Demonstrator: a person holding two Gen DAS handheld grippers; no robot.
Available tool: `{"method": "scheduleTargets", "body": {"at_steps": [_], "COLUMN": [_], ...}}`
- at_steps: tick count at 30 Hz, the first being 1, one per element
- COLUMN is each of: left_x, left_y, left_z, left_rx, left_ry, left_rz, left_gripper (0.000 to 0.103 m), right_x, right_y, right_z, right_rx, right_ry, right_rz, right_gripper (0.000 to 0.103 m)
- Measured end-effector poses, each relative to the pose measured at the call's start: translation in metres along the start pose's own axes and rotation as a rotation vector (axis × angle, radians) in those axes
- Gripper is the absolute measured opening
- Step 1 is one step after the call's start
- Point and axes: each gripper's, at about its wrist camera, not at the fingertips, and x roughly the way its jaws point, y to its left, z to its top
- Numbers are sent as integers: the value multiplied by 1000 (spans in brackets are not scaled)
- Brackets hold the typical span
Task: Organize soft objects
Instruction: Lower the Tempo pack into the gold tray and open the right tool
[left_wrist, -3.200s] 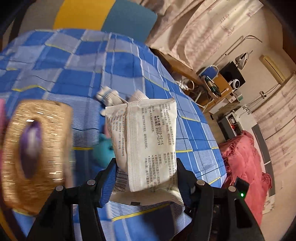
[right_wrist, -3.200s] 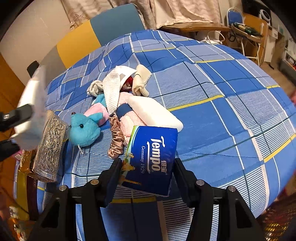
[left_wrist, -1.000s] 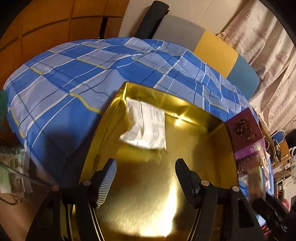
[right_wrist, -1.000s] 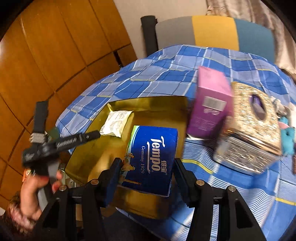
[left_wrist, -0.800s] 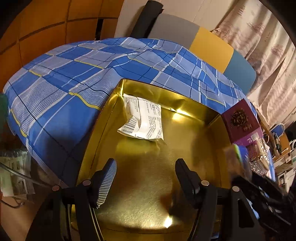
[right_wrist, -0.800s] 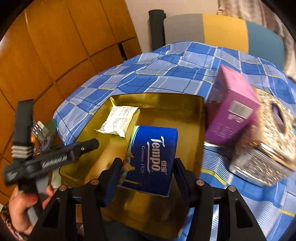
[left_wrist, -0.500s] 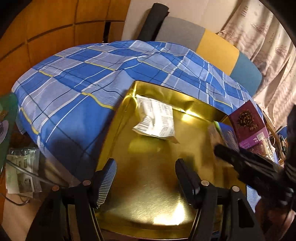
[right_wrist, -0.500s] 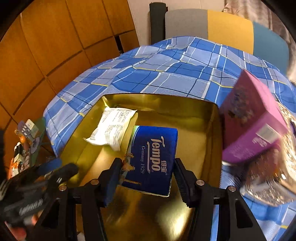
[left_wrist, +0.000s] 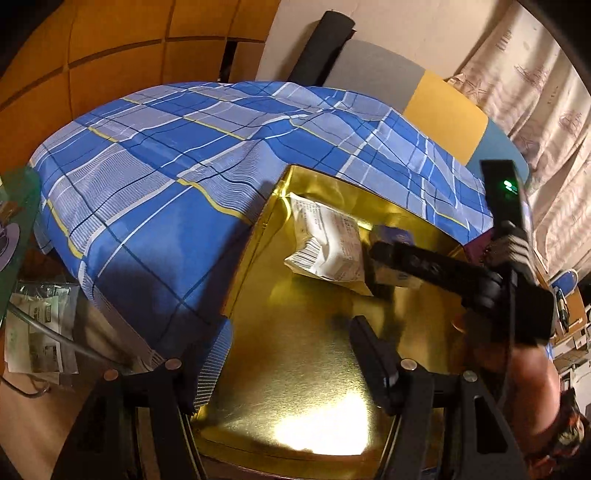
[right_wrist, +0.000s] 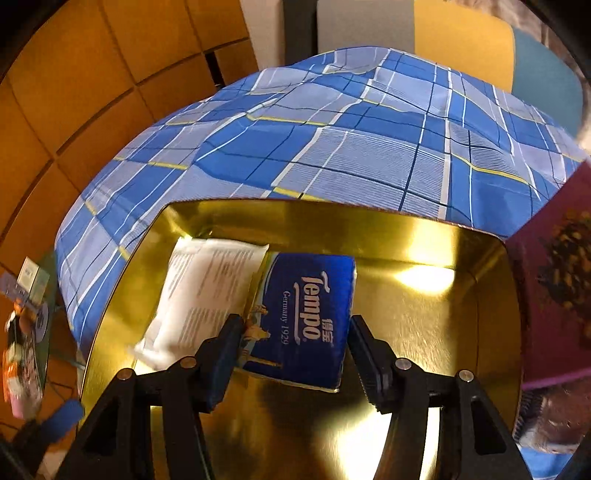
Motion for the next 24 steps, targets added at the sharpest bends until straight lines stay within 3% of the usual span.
{"method": "scheduleTargets", "body": {"at_steps": [6,14,18,24], "left_x": [1,1,-2,-3], "left_y": [-2,-16,-30,-58], "left_z": [-2,-9,-15,-31], "left_rx": [4,49,99,193], "left_ry": [3,11,-3,13], "left_rz": [-20,-56,-75,-144], "left_gripper": [66,67,67,67], "right_x": [-24,-103,-147,-194], "right_y": [-6,-1,-18,-62], "right_z": [-7,-38,-54,-80], "right_rx": [24,-112,-126,-64], "right_ry": [-39,-148,-226,-297], "right_rz": [26,59,48,-18], "right_gripper": [73,77,84,86]}}
